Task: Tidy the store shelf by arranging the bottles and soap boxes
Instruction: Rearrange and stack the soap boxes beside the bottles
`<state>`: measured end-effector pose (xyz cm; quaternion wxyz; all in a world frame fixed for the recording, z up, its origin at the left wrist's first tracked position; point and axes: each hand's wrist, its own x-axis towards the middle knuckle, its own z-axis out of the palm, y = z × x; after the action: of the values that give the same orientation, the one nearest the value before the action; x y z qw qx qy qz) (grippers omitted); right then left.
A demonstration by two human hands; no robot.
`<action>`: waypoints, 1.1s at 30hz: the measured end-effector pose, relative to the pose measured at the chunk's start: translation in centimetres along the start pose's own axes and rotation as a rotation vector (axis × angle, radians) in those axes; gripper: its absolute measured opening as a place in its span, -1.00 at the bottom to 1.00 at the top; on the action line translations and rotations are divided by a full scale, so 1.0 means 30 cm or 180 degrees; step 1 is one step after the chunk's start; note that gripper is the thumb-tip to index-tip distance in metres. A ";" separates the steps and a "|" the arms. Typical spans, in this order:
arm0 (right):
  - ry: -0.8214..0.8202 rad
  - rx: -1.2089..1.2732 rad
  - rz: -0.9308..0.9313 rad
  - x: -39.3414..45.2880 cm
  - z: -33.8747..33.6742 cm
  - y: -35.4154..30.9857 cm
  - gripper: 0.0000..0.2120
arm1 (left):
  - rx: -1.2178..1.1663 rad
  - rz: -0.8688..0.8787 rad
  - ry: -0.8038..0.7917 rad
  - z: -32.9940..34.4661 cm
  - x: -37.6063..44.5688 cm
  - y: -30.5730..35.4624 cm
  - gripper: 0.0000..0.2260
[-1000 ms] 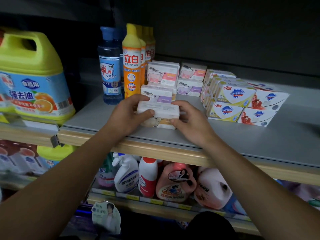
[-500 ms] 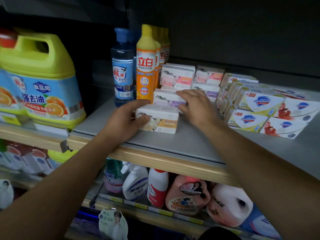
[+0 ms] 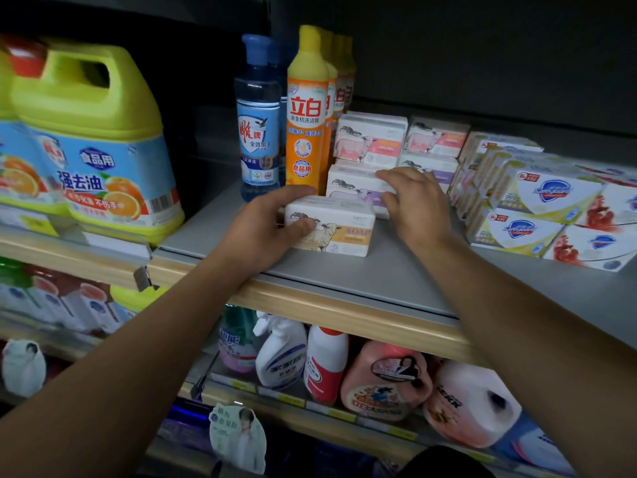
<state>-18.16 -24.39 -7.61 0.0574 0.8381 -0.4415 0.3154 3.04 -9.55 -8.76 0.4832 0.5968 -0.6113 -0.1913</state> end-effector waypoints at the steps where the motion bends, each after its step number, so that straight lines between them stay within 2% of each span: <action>1: -0.0005 -0.0056 0.0025 -0.002 -0.004 -0.004 -0.62 | -0.0020 -0.0001 -0.0008 0.000 0.001 -0.001 -0.63; 3: 0.0287 -0.0020 0.0035 -0.009 -0.032 -0.024 -0.66 | -0.0033 -0.0002 -0.0011 0.003 0.004 -0.001 -0.62; 5: 0.0615 0.0733 0.0026 -0.020 -0.086 -0.057 -0.71 | -0.0016 0.0004 0.0015 0.003 0.008 -0.003 -0.63; 6: 0.0448 0.1311 0.0036 -0.023 -0.119 -0.078 -0.72 | -0.0028 0.0000 0.0029 0.002 0.009 -0.005 -0.64; 7: -0.0031 0.1728 0.0015 -0.033 -0.147 -0.104 -0.70 | -0.0052 -0.0009 0.0033 0.001 0.009 -0.006 -0.64; 8: -0.0645 0.1810 -0.0089 -0.047 -0.166 -0.132 -0.64 | -0.0066 -0.0004 0.0030 0.001 0.010 -0.006 -0.64; 9: -0.1115 0.1527 -0.0299 -0.062 -0.175 -0.159 -0.55 | -0.0053 0.0017 0.0023 0.000 0.012 -0.005 -0.64; 10: -0.1341 0.1153 -0.0520 -0.074 -0.167 -0.175 -0.49 | -0.0024 0.0033 0.0015 0.001 0.011 -0.004 -0.63; 12: -0.1234 0.0756 -0.0597 -0.080 -0.156 -0.194 -0.48 | -0.0016 -0.0014 0.0054 0.001 0.011 -0.002 -0.59; 17: -0.0526 0.0952 -0.0153 -0.047 -0.207 -0.153 -0.52 | 0.0002 -0.0319 0.0346 0.004 0.014 -0.008 -0.55; 20: -0.0011 0.1024 0.0087 0.008 -0.253 -0.107 -0.53 | 0.0801 -0.0224 -0.0015 0.030 0.013 -0.007 -0.50; 23: 0.0239 0.0890 0.0134 0.100 -0.261 -0.080 -0.55 | 0.1861 0.0224 -0.0473 0.058 0.008 0.004 -0.40; 26: 0.0224 0.0762 0.0043 0.187 -0.220 -0.071 -0.55 | 0.2439 0.0175 -0.0828 0.068 0.020 0.016 -0.28; 30: -0.0128 0.0204 -0.0028 0.247 -0.127 -0.036 -0.55 | 0.2541 0.0059 -0.0844 0.076 0.049 0.027 -0.34; 33: -0.0179 0.0064 -0.0011 0.257 -0.094 -0.002 -0.54 | 0.2552 0.0099 -0.0838 0.074 0.062 0.026 -0.38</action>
<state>-16.29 -28.73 -0.89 0.0371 0.8479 -0.4383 0.2960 1.14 -11.84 -8.47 0.1333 0.6988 -0.7028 -0.0055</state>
